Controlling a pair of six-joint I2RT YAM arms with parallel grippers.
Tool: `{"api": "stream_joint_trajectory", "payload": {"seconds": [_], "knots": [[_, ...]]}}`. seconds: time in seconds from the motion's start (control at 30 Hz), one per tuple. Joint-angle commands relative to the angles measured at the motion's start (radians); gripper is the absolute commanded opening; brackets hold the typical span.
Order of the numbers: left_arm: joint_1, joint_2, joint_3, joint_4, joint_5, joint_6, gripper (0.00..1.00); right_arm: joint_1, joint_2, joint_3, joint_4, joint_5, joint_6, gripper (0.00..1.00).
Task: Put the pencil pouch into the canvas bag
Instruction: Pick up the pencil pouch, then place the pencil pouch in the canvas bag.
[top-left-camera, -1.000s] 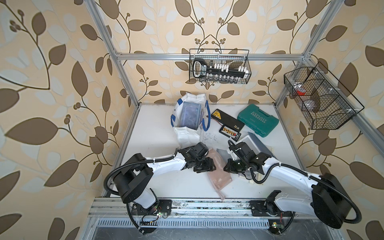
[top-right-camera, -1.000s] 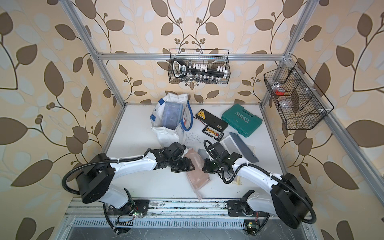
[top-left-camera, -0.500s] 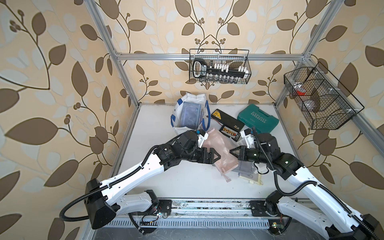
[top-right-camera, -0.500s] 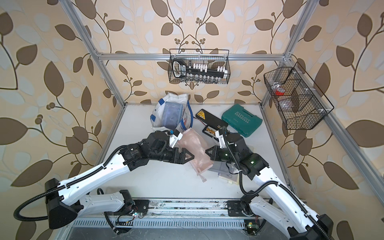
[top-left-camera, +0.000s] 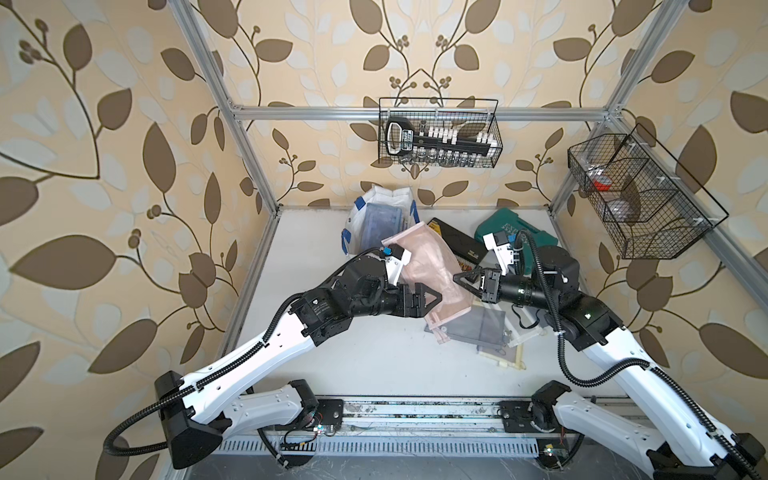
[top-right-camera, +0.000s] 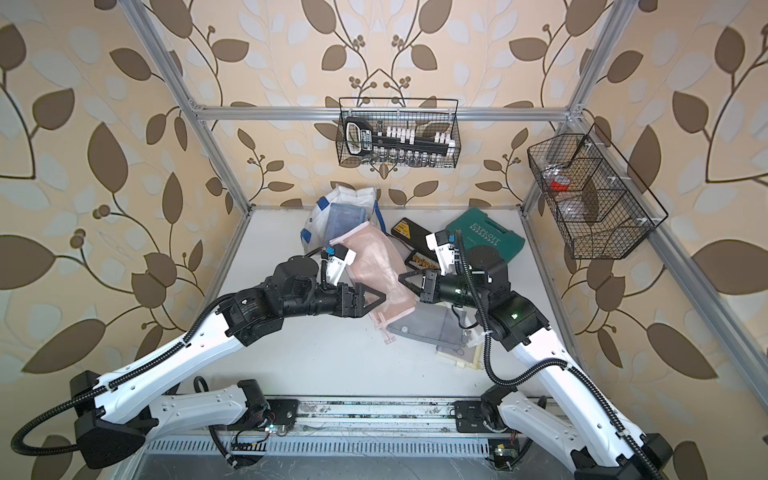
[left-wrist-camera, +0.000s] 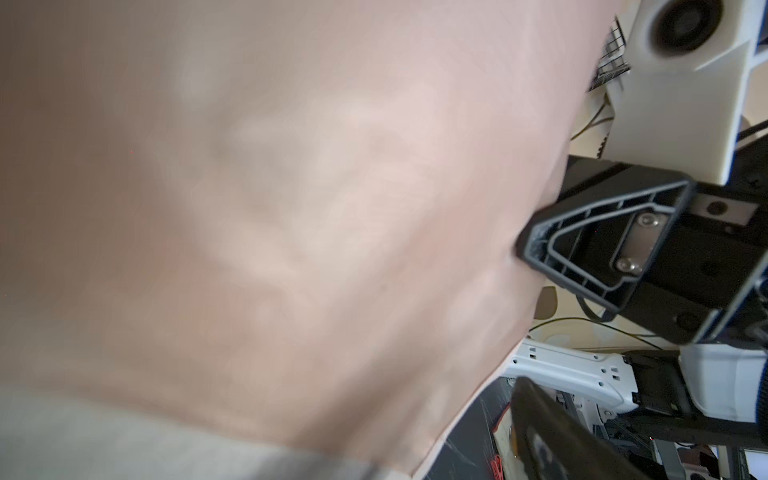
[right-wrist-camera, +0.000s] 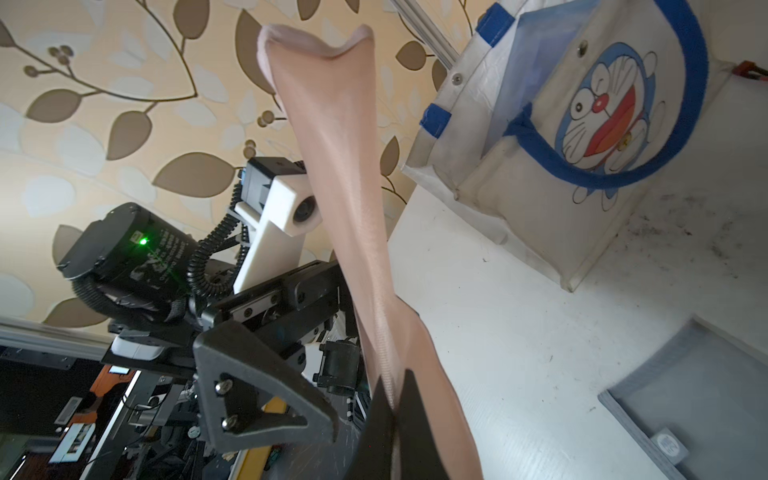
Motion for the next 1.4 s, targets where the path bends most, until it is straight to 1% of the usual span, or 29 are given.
{"api": "stream_joint_trajectory", "payload": {"seconds": [0.0,0.03,0.1,0.13,0.17,0.23,0.3,0.33,0.4,0.43,0.5,0.53,0.57,0.6,0.63,0.7,0.73,0.8,0.87,0.97,1.03,1.13,1.27,1.37], "knots": [[-0.003,0.01,0.022,0.138,-0.047,-0.006,0.86,-0.001,0.005,-0.027,0.124,-0.081,0.049,0.0],[-0.003,0.023,0.038,0.136,-0.048,0.001,0.82,-0.001,0.009,-0.028,0.127,-0.084,0.05,0.0],[-0.003,0.039,0.063,0.117,-0.05,0.021,0.69,-0.001,0.017,-0.027,0.123,-0.086,0.047,0.0],[-0.002,0.042,0.073,0.108,-0.052,0.032,0.57,-0.001,0.021,-0.029,0.114,-0.084,0.044,0.0],[0.0,0.042,0.082,0.096,-0.055,0.042,0.43,-0.003,0.024,-0.03,0.105,-0.076,0.042,0.0],[0.006,0.036,0.09,0.069,-0.069,0.053,0.22,-0.003,0.024,-0.035,0.093,-0.066,0.041,0.0],[0.017,0.031,0.102,0.034,-0.08,0.066,0.05,-0.003,0.025,-0.043,0.084,-0.055,0.042,0.0],[0.026,0.03,0.113,0.007,-0.086,0.075,0.0,-0.003,0.028,-0.046,0.077,-0.053,0.041,0.0],[0.044,0.035,0.146,-0.062,-0.099,0.105,0.0,-0.003,0.036,-0.038,0.048,-0.039,0.026,0.0],[0.059,0.041,0.168,-0.108,-0.104,0.129,0.0,-0.002,0.041,-0.027,0.023,-0.025,0.013,0.07],[0.098,0.065,0.242,-0.219,-0.12,0.188,0.0,-0.003,0.051,0.001,-0.03,0.01,-0.026,0.27],[0.129,0.084,0.287,-0.282,-0.127,0.222,0.0,-0.003,0.061,0.024,-0.074,0.033,-0.053,0.39],[0.167,0.109,0.334,-0.344,-0.129,0.258,0.0,-0.003,0.07,0.046,-0.119,0.059,-0.083,0.46],[0.203,0.134,0.382,-0.396,-0.131,0.292,0.0,-0.002,0.086,0.064,-0.164,0.082,-0.11,0.51],[0.242,0.17,0.428,-0.453,-0.144,0.329,0.0,-0.003,0.104,0.084,-0.214,0.115,-0.141,0.59],[0.295,0.242,0.533,-0.54,-0.187,0.404,0.0,-0.004,0.143,0.114,-0.299,0.174,-0.198,0.76],[0.314,0.281,0.587,-0.569,-0.222,0.444,0.0,-0.004,0.166,0.127,-0.346,0.217,-0.23,0.83],[0.346,0.346,0.676,-0.588,-0.274,0.505,0.0,-0.005,0.22,0.14,-0.418,0.295,-0.281,0.88],[0.383,0.425,0.738,-0.571,-0.284,0.567,0.0,-0.01,0.279,0.153,-0.466,0.358,-0.323,0.91],[0.427,0.507,0.799,-0.537,-0.304,0.655,0.0,-0.015,0.362,0.162,-0.509,0.435,-0.366,0.93],[0.456,0.551,0.829,-0.516,-0.301,0.693,0.0,-0.02,0.401,0.162,-0.521,0.46,-0.382,0.94],[0.491,0.603,0.843,-0.465,-0.266,0.738,0.0,-0.032,0.447,0.151,-0.519,0.474,-0.404,0.95],[0.521,0.667,0.864,-0.413,-0.162,0.759,0.0,-0.05,0.489,0.129,-0.509,0.482,-0.429,0.96],[0.525,0.715,0.878,-0.398,-0.091,0.779,0.0,-0.07,0.511,0.107,-0.497,0.479,-0.451,0.96]]}}
